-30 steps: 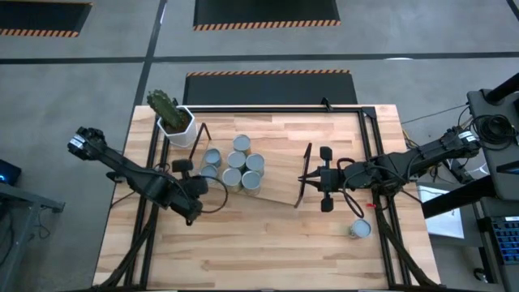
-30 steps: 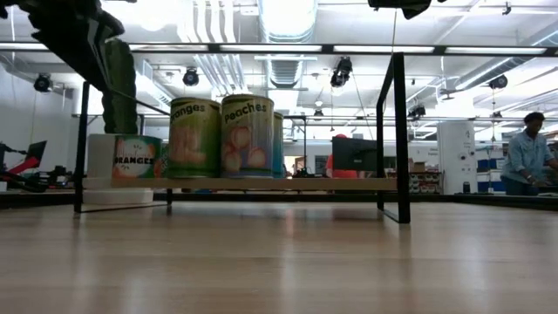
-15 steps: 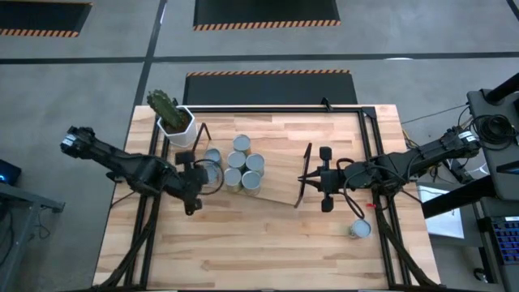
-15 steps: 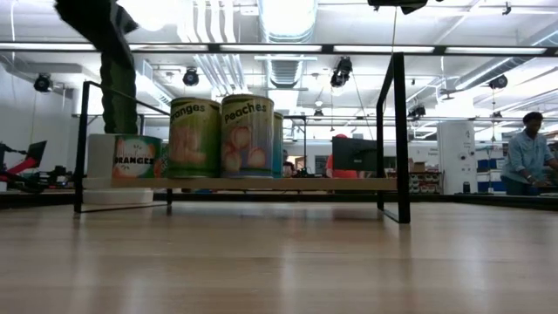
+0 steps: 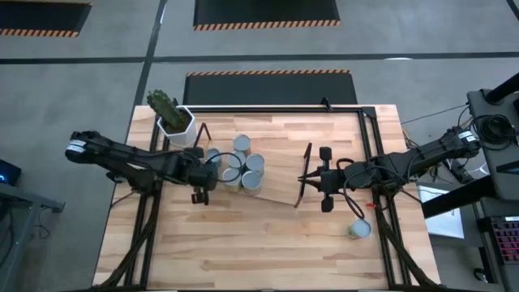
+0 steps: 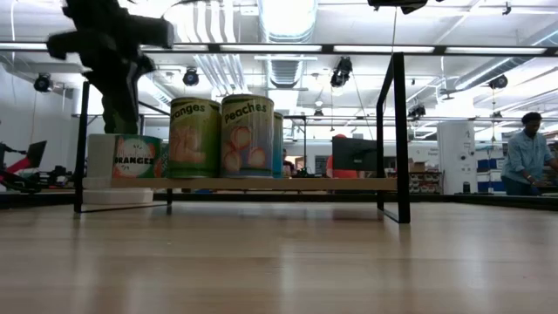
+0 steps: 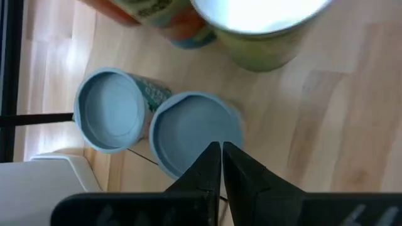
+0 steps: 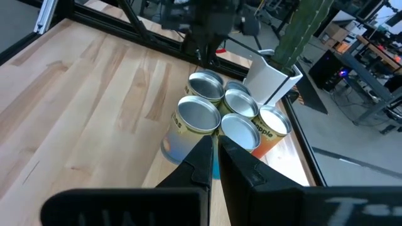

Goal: Pick and place cans onto a shelf
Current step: Adjust the small canned oranges can on the shelf, then put the mixed canned fruits on the shelf

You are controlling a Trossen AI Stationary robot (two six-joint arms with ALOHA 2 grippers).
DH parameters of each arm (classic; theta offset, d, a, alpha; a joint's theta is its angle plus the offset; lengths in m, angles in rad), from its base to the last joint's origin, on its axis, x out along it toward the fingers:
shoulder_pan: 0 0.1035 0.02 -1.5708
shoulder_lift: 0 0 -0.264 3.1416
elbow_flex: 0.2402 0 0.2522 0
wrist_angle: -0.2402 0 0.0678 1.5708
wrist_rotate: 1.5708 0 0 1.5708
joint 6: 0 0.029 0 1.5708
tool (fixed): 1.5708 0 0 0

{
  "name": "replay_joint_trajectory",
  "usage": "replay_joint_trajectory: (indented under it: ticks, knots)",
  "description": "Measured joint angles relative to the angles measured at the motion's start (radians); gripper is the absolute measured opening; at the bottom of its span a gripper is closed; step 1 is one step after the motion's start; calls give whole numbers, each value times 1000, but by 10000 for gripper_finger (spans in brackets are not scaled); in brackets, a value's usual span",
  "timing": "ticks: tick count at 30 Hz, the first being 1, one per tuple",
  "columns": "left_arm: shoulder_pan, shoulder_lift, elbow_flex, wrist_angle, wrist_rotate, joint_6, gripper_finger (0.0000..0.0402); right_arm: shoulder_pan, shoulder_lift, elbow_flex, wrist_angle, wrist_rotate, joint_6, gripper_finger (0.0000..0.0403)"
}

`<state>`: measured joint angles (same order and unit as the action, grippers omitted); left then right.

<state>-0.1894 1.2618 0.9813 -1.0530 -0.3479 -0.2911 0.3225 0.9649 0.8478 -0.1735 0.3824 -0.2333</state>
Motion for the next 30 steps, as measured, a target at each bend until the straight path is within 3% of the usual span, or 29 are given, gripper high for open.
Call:
replay_joint_trajectory:
  ticks: [16, 30]
  knots:
    - [32, 148, -8, -54, -24, 21, 0, 0, 0, 0, -1, 0, -2, 13]
    - [29, 84, 47, -65, -28, -2, 0, 0, 0, 0, 0, 2, 5, 13]
